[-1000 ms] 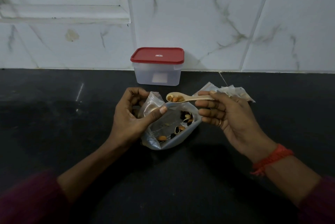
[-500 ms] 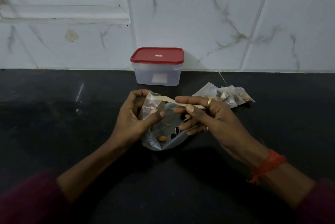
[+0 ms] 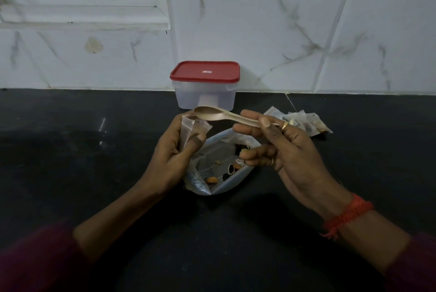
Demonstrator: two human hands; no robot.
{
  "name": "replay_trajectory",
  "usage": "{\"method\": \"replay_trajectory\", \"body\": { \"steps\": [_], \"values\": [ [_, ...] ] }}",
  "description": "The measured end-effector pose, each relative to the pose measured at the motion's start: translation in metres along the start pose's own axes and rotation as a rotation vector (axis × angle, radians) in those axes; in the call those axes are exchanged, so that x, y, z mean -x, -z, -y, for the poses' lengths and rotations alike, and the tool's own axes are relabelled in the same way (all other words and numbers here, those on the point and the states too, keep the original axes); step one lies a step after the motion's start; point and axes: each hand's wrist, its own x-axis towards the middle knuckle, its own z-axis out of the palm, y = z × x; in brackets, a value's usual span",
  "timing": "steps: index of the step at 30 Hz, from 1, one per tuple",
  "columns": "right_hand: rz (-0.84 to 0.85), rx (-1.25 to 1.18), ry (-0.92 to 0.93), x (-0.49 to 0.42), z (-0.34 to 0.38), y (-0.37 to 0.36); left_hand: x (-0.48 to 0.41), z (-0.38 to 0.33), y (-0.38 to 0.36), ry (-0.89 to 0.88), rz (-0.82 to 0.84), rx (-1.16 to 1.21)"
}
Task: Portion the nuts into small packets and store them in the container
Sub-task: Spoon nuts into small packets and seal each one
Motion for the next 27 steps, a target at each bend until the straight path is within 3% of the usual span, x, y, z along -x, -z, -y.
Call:
{"method": "replay_trajectory", "body": {
  "steps": [6, 11, 15, 20, 27],
  "values": [
    [-0.179, 0.131, 0.073, -0.004, -0.002, 0.008, 0.002, -0.005, 0.004, -0.009, 0.045, 0.03],
    [-0.176, 0.672, 0.272, -0.006, -0.007, 0.026, 0.0, -0.004, 0.009, -0.043, -0.075, 0.004],
    [-0.128, 1.13, 0.413, -0.008, -0.01, 0.034, 0.001, -0.002, 0.006, 0.0, 0.073, 0.006],
    [-0.116, 1.068, 0.403, -0.009, -0.012, 0.033, -0.001, 0.0, 0.006, 0.028, 0.067, -0.025],
    [-0.16, 0.751, 0.178, -0.01, -0.013, 0.03, 0.003, 0.003, 0.003, 0.034, 0.067, -0.025]
  ]
}}
